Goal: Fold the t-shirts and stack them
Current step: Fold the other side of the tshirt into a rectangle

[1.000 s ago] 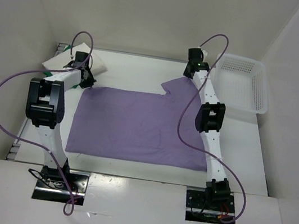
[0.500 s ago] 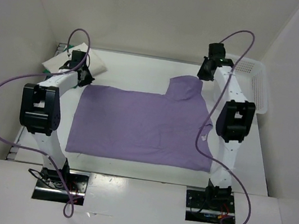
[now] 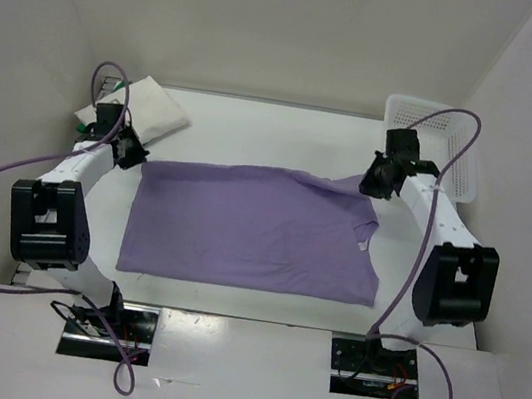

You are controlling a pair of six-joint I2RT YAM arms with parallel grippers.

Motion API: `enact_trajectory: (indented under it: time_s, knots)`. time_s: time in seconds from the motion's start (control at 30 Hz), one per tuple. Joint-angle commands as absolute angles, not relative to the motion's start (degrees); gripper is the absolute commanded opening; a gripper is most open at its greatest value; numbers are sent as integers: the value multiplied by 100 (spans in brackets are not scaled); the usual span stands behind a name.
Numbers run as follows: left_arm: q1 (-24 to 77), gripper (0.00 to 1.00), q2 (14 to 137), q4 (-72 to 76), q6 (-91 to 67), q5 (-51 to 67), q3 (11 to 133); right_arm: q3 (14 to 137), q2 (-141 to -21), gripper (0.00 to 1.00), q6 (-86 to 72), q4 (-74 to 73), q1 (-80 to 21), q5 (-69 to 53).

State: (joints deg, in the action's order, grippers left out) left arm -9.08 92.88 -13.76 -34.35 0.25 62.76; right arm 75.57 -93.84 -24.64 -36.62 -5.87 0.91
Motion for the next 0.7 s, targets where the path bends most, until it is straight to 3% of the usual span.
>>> enact_trajectory:
  time_s: [0.0,0.37,0.67]
  knots:
    - [-1037,0,8922,-1380,-3375,299,6030,6929,-8492,1,-2725,-3489,-615,0]
    - [-1090,0,8200,-1783,-3428,299,5485,5652,-7050,1,-3110,-4148,-510,-535]
    - [-1458,0,7805,-2057,-3375,466,5027,5704,-6716,1,-3173,-5316,-448,-581]
